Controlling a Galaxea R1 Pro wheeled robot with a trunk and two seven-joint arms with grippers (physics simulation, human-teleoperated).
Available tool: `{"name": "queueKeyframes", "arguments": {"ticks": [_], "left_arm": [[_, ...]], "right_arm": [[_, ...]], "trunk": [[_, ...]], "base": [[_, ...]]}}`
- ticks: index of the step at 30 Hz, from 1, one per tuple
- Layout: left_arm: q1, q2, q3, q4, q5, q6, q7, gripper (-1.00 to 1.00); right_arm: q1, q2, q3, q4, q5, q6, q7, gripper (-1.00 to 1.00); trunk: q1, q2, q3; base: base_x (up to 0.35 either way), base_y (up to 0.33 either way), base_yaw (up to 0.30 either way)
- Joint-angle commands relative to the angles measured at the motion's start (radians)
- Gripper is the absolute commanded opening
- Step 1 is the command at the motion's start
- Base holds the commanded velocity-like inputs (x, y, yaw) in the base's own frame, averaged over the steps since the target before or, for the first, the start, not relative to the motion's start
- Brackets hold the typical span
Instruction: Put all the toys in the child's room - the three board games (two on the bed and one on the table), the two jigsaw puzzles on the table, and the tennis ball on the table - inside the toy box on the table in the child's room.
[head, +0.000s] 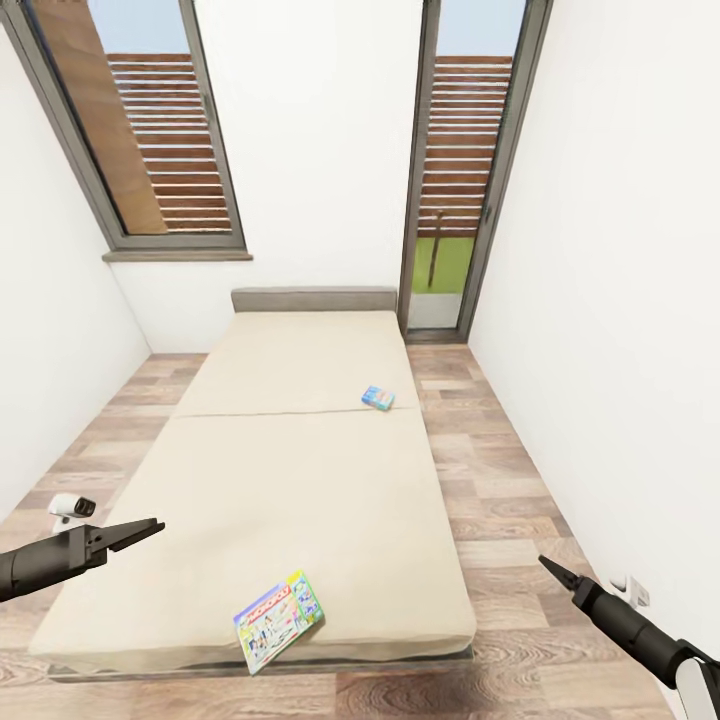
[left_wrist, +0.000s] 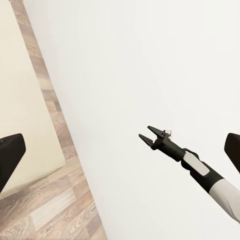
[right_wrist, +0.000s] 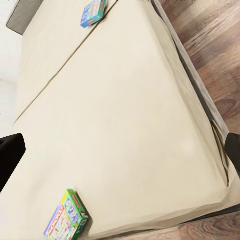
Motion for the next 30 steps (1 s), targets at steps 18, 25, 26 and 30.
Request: {"name": "queueKeyframes", "arguments": {"ticks": [18,25,26,30], "left_arm": [[0.0,0.0,0.0,-0.001,-0.001,0.011,-0.004,1.0],[0.0,0.0,0.0,-0.001,-0.001,0.011,-0.004,1.0],[0.0,0.0,0.0,-0.001,-0.001,0.011,-0.004,1.0],[0.0,0.0,0.0,-0.001,-0.001,0.011,-0.004,1.0]], "right_arm": [[-0.001,0.0,-0.002,0.0,-0.005,0.007,0.007,1.0],[-0.001,0.0,-0.002,0.0,-0.005,0.007,0.007,1.0],[-0.001,0.0,-0.002,0.0,-0.005,0.007,0.007,1.0],[-0.001,0.001,-0.002,0.0,-0.005,0.007,0.006,1.0]], "trunk": [[0.001,-0.002,0.028],[0.001,-0.002,0.04],[0.001,-0.002,0.042],[0.001,-0.002,0.048]], "base": [[0.0,0.0,0.0],[0.0,0.0,0.0],[0.0,0.0,0.0],[0.0,0.0,0.0]]}}
